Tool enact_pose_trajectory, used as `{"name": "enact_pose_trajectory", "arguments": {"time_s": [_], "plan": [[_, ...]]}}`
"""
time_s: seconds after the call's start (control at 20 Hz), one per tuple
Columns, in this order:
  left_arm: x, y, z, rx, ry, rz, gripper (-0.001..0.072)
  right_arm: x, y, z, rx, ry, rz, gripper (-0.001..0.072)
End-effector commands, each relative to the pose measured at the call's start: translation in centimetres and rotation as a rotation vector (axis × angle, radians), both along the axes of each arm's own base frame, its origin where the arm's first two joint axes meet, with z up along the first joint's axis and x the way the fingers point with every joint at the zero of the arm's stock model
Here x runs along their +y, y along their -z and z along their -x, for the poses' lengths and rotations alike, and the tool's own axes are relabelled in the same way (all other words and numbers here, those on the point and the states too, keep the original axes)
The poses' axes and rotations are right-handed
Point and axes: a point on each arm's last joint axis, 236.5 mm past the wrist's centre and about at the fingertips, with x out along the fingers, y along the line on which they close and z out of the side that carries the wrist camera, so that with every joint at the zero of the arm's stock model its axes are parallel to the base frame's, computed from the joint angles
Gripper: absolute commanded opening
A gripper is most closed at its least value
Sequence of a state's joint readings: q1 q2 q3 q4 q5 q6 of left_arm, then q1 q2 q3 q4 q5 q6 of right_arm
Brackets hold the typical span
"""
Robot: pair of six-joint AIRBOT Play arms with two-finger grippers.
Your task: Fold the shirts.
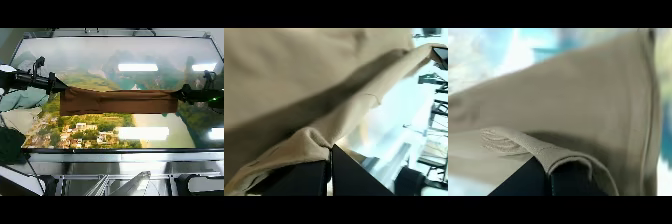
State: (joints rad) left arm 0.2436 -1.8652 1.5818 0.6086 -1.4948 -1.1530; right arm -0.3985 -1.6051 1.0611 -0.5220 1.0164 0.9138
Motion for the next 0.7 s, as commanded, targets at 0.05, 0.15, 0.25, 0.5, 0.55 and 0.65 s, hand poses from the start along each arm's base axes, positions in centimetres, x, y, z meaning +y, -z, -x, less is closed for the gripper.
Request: {"name": "enact_pose_trajectory", "arguments": {"time_s": [0.05,0.15,0.25,0.5,0.55,0.65], "plan": [[0.5,5.2,-3.6,0.046,0.023,-0.032,0.006,1.8,5.7,-1.1,0.05,-0.052,0.03,0.0034],[0.5,4.6,-4.1,0.046,0.046,-0.02,0.0552,1.9,4.9,-0.4,0.041,-0.112,0.02,0.0371],[0.8,1.4,-5.5,-0.03,0.048,0.011,0.0716,0.2,3.0,0.6,0.056,-0.169,0.049,0.0439],[2.5,-3.6,-7.9,-0.155,-0.054,0.023,0.0669,-7.4,3.7,1.7,0.216,-0.005,0.161,0.065],[2.4,-3.1,-7.4,-0.133,-0.062,0.026,0.0554,-7.0,4.3,1.7,0.228,-0.005,0.138,0.065],[1.2,-2.3,-6.1,-0.086,-0.033,0.043,0.0245,-5.3,5.4,1.4,0.245,-0.012,0.063,0.0649]]}}
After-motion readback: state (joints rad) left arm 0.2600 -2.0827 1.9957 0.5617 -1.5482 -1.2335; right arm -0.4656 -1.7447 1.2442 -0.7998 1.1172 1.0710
